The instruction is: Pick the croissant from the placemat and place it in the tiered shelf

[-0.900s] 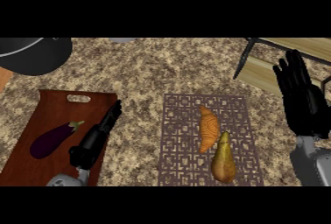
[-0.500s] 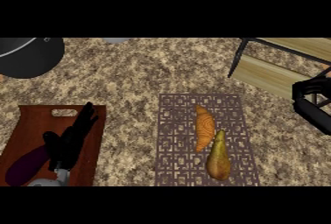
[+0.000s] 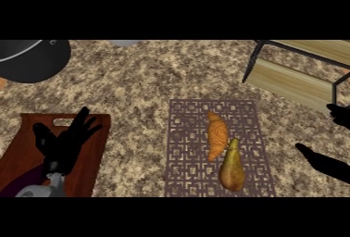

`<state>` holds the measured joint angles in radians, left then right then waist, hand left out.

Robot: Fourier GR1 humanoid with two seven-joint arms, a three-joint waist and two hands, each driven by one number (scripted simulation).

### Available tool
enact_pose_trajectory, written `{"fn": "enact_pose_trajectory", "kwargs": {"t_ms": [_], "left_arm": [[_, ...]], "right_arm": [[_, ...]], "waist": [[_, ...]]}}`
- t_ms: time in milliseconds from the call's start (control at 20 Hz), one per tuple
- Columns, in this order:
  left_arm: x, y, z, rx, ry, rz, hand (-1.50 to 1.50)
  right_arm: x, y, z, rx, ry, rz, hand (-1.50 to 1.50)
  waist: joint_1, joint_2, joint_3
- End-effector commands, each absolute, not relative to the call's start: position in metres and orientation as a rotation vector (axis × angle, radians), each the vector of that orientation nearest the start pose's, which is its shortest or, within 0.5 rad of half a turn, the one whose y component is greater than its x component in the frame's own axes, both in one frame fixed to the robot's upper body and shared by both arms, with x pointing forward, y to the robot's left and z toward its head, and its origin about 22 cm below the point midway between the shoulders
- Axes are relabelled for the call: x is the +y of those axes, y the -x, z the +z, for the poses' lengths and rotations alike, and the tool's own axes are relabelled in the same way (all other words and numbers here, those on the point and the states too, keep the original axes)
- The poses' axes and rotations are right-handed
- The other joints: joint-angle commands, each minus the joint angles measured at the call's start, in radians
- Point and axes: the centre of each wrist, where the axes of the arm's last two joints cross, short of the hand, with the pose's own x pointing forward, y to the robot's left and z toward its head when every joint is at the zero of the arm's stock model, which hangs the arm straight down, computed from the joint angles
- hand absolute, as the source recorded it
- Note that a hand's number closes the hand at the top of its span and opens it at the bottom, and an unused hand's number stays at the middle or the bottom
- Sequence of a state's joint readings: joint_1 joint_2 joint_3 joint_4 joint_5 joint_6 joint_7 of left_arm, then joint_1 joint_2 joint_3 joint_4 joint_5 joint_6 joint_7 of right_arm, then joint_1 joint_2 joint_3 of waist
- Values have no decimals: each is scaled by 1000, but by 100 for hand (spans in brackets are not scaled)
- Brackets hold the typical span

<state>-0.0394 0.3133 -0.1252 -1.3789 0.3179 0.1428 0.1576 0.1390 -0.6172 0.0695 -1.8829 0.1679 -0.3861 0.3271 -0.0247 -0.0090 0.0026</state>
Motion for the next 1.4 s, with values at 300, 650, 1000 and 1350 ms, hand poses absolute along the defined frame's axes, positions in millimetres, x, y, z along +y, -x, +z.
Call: {"fn": "enact_pose_trajectory", "kwargs": {"t_ms": [300, 650, 1000, 1350], "left_arm": [[294, -238, -30, -1131, -101, 34, 0], [301, -252, -26, -1123, -84, 31, 0], [288, -247, -33, -1111, -70, 24, 0], [284, -251, -24, -1113, -61, 24, 0]], "right_arm": [[-252, -165, 150, -1328, 648, 535, -150], [-209, -198, 178, -1138, 800, 551, -150], [-168, -240, 152, -1011, 921, 546, -150], [-130, -265, 146, -877, 909, 587, -150]], "waist": [[28, 7, -5], [63, 14, -8], [61, 12, -6], [48, 8, -5]]}}
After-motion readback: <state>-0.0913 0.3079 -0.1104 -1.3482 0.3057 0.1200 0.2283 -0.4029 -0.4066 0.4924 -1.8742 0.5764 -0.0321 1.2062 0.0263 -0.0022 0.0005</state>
